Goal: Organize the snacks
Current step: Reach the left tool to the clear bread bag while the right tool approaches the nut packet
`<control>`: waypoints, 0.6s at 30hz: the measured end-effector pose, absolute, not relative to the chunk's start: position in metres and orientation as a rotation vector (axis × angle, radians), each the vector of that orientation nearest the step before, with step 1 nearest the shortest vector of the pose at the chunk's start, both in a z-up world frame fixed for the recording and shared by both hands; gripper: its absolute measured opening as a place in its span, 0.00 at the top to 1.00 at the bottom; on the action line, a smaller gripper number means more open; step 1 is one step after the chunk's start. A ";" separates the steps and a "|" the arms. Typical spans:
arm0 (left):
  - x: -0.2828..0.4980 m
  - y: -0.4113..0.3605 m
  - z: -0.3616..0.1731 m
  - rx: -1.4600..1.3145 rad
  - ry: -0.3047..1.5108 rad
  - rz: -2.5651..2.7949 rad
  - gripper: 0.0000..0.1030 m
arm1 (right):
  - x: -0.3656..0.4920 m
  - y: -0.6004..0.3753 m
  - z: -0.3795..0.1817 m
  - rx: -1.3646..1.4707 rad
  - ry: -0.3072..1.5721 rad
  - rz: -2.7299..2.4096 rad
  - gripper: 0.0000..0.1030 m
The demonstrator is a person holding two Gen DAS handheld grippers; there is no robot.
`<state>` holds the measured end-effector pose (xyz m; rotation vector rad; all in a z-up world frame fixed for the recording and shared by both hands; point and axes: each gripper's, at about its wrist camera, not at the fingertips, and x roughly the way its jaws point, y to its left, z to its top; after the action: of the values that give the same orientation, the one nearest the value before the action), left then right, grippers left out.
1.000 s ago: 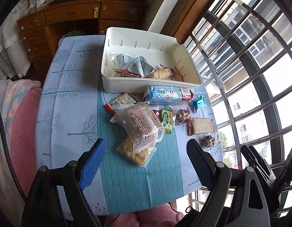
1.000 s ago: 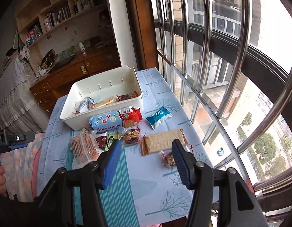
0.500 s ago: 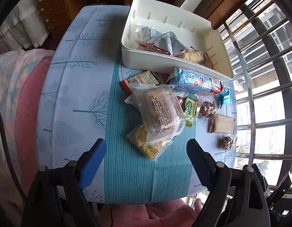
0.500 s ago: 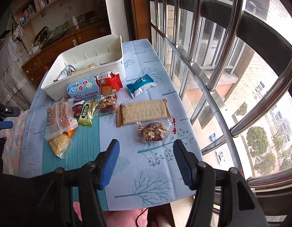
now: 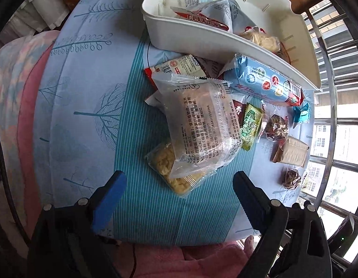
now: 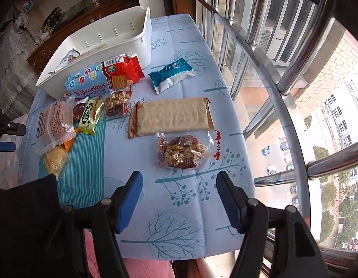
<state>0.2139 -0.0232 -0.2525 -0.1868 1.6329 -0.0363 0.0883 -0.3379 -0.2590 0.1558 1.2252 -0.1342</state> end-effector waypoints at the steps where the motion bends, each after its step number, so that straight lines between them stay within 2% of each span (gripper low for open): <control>1: 0.216 -0.026 -0.255 -0.182 1.642 -0.036 0.10 | 0.091 -0.339 -0.264 0.161 1.242 -0.126 0.34; 18: 0.261 -0.067 -0.319 -0.177 1.820 0.070 0.07 | 0.132 -0.352 -0.320 0.098 1.425 -0.050 0.31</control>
<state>0.2610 -0.0667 -0.3191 -0.1769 1.8202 0.0697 0.1315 -0.3522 -0.3203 0.0984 1.4245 -0.0498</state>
